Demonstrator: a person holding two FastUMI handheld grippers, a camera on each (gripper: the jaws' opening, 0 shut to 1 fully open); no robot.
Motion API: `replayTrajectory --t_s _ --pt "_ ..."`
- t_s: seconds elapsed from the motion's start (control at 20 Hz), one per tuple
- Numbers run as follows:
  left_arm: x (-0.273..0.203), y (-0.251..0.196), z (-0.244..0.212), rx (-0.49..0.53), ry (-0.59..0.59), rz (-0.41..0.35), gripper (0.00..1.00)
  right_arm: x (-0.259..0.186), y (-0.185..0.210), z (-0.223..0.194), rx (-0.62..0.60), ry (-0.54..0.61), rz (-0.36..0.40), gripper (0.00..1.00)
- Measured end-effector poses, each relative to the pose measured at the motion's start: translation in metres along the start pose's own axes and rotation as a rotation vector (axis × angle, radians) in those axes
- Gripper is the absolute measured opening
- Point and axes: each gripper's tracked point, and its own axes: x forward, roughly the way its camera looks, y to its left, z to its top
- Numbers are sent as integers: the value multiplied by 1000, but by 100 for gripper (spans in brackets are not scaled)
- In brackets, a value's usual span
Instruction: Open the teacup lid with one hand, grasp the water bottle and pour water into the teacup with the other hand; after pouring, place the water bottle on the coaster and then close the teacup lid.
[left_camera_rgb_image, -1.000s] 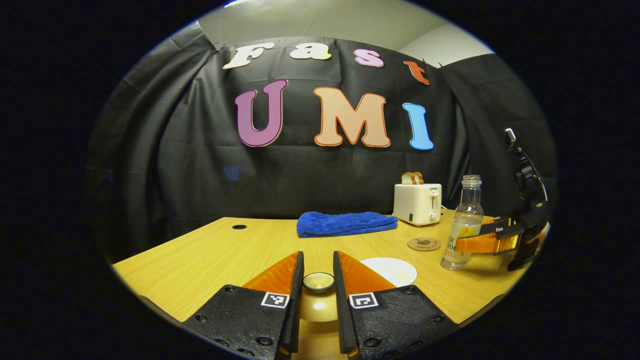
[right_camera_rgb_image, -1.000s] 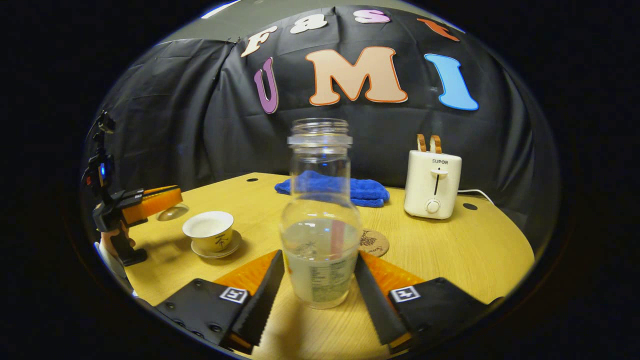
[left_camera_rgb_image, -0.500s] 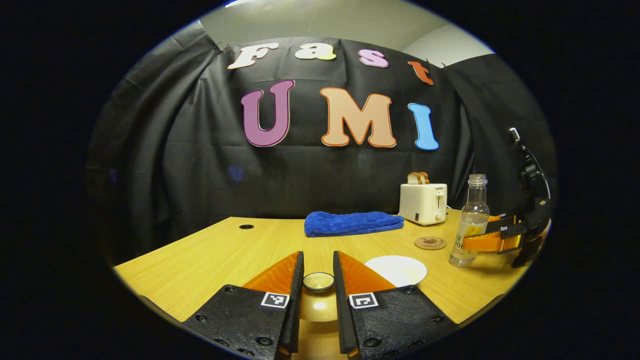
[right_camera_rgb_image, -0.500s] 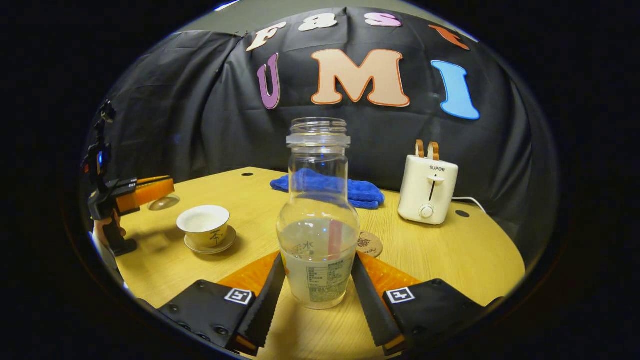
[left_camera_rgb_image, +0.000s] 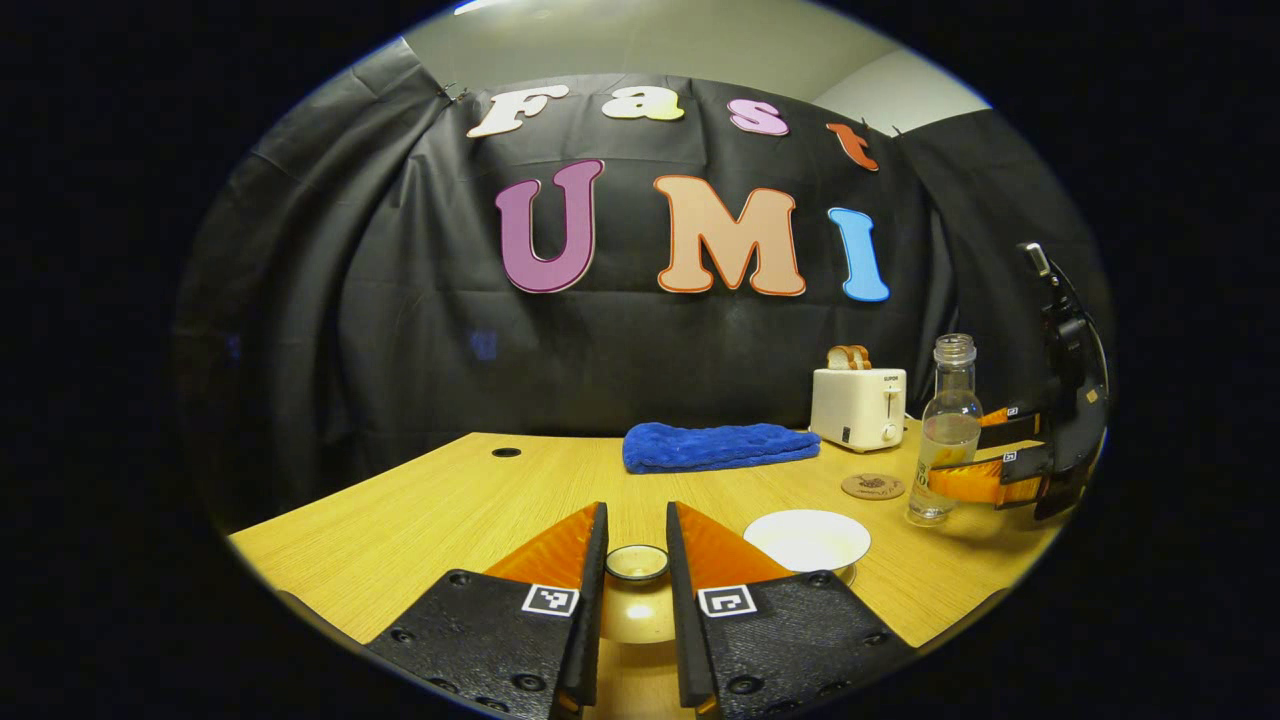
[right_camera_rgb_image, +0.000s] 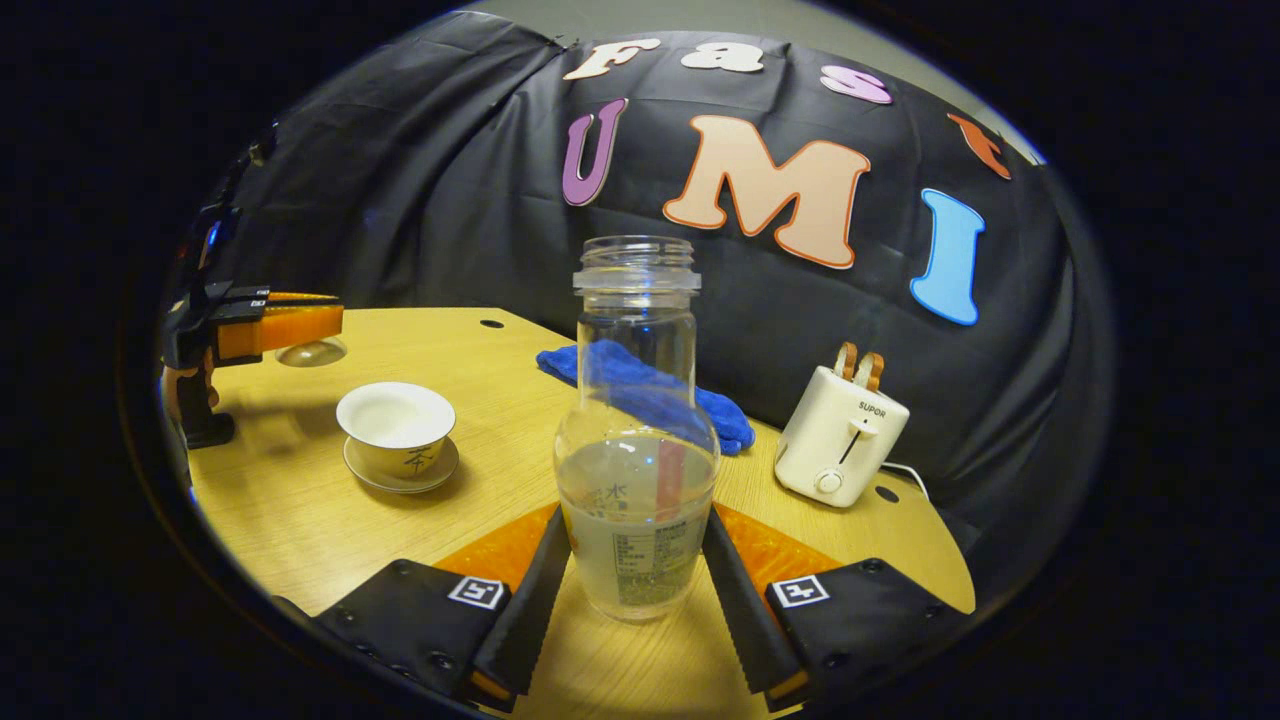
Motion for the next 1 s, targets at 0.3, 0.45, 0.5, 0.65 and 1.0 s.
replayTrajectory --t_s 0.3,0.45,0.5,0.65,1.0 --pt "0 0 -1 0 2 4 29 9 9 9 -189 4 -23 80" --pt "-1 -1 -2 1 3 3 29 13 11 12 -310 2 -44 80" --pt "0 -1 -1 2 3 5 29 14 13 12 -351 2 -48 80" --pt "-1 -1 -2 3 3 5 29 17 20 15 -453 -5 -53 80" --pt "0 -1 -2 2 3 7 29 25 21 17 -688 -14 -108 80"
